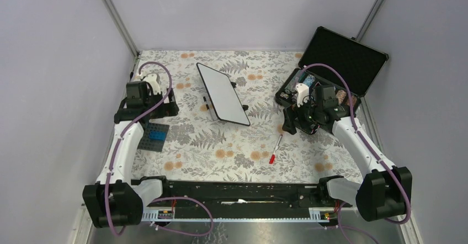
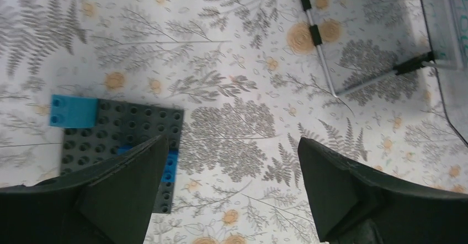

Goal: Write a sentence on the whiteboard
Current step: Adjust the whiteboard stand at the center of the board.

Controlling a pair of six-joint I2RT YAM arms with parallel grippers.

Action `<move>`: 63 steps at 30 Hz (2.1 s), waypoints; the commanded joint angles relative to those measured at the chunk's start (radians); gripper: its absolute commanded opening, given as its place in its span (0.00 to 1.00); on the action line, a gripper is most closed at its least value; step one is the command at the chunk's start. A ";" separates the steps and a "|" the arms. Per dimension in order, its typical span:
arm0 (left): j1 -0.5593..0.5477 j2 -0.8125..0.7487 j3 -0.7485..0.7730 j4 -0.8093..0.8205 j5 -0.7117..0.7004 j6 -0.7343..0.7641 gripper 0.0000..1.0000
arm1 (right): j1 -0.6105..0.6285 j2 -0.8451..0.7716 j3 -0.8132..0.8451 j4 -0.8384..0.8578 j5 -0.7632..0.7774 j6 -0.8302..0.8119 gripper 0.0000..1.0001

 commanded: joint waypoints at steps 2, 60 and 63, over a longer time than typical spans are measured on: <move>0.003 0.079 0.254 0.011 -0.135 0.085 0.99 | 0.009 -0.032 -0.010 0.083 0.095 0.112 0.99; -0.751 1.262 1.146 -0.262 0.004 0.396 0.69 | -0.257 -0.117 0.031 -0.011 -0.133 0.038 0.99; -0.762 1.252 1.108 -0.262 0.022 0.420 0.69 | -0.257 -0.115 0.032 -0.011 -0.133 0.038 0.99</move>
